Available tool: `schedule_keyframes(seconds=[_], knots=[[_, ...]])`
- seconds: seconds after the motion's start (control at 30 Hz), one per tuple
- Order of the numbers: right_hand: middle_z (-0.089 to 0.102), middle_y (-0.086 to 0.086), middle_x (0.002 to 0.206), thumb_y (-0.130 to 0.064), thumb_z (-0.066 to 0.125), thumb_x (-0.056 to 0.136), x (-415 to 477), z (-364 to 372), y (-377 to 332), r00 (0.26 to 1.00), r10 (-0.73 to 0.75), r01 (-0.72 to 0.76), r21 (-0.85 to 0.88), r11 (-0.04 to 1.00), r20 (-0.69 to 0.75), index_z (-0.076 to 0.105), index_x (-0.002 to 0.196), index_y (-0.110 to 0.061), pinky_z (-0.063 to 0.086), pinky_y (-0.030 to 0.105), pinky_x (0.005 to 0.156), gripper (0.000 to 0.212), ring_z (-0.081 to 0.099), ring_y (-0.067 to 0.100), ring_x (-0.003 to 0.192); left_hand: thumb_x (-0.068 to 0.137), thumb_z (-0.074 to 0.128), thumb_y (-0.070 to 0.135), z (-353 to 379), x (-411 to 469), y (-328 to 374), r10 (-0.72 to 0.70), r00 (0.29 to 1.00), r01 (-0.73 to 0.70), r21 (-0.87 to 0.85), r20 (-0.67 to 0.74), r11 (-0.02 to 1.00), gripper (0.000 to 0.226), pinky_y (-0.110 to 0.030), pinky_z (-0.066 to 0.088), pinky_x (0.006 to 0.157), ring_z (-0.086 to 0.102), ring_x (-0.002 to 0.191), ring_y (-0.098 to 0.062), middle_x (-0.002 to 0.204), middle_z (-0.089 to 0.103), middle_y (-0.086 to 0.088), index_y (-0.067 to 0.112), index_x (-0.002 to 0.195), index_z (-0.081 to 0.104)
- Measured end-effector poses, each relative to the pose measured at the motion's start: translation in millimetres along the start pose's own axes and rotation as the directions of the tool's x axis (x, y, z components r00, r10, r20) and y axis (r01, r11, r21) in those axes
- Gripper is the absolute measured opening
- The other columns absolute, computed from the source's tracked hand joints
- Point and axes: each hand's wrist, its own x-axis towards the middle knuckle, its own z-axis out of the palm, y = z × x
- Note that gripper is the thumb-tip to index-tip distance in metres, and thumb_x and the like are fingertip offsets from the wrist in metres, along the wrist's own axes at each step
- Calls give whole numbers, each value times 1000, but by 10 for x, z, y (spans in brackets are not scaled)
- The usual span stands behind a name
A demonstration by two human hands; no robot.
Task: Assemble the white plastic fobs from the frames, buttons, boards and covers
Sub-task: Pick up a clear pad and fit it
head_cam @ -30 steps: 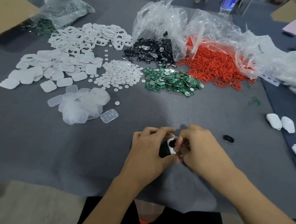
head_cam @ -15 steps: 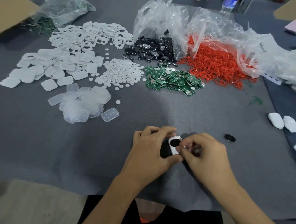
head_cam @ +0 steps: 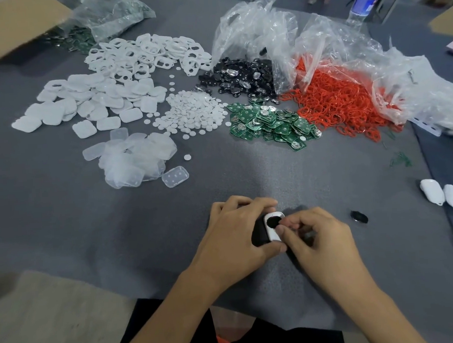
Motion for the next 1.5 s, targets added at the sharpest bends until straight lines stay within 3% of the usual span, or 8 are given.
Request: schedule_keyframes(seconds=[0.4,0.5,0.6,0.83,1.03,1.2,1.3,1.5], knots=[[65,-20,93,-30,67,91,-50,-44,4,996,33,-25,89,996,-86,68,86,-42,53,19,69,13,67,4,81,67,75,70,-59,-7,38,1,1000,-2,-79,-12,997,73,-29,32,107,42,124,5,119,55,34,44,132,53],[65,-18,94,-41,61,91,-103,-29,86,971,125,-92,169,981,-202,67,89,-43,59,40,71,6,69,11,79,80,85,36,-174,-26,-18,-116,958,58,-216,-263,975,42,-26,45,99,59,113,-4,113,64,24,32,118,68],[65,-11,90,-40,61,92,-179,11,140,934,203,-142,215,966,-293,66,89,-42,58,49,72,7,69,19,76,86,81,14,-443,28,-247,-181,863,227,44,-471,973,26,-31,43,96,61,103,-24,106,69,0,16,111,72],[66,-4,80,-30,64,95,-130,17,158,903,283,-180,313,932,-323,66,86,-41,50,14,60,15,68,15,63,97,67,11,-733,164,-572,-264,893,346,179,-364,921,5,-37,43,90,57,96,-27,96,66,-4,12,92,69],[66,-9,81,-40,62,92,-141,30,174,894,307,-197,327,924,-327,67,86,-41,54,24,63,8,69,17,68,100,62,9,-751,233,-650,-272,895,344,158,-353,926,4,-45,50,81,58,92,-25,92,65,-3,12,98,62],[67,-5,83,-32,63,94,-153,-11,68,885,320,-195,355,914,-338,68,84,-35,54,26,68,12,68,23,76,99,66,14,-765,219,-327,-380,832,226,-379,-404,897,12,-15,48,79,63,84,-2,88,67,10,23,102,60],[71,-6,89,-35,66,91,-130,-88,-206,926,286,-136,486,863,-247,73,98,-31,50,13,73,10,68,12,84,89,72,25,-595,132,104,-486,871,165,-888,-74,430,9,-21,56,70,66,76,-2,87,73,9,34,91,70],[76,6,93,-28,73,86,-28,-176,-584,956,187,-292,781,552,225,77,105,-19,52,19,65,21,66,12,80,86,79,23,-333,30,500,-360,933,137,-924,-1,356,18,-23,56,76,70,80,-11,85,73,0,26,100,67]])
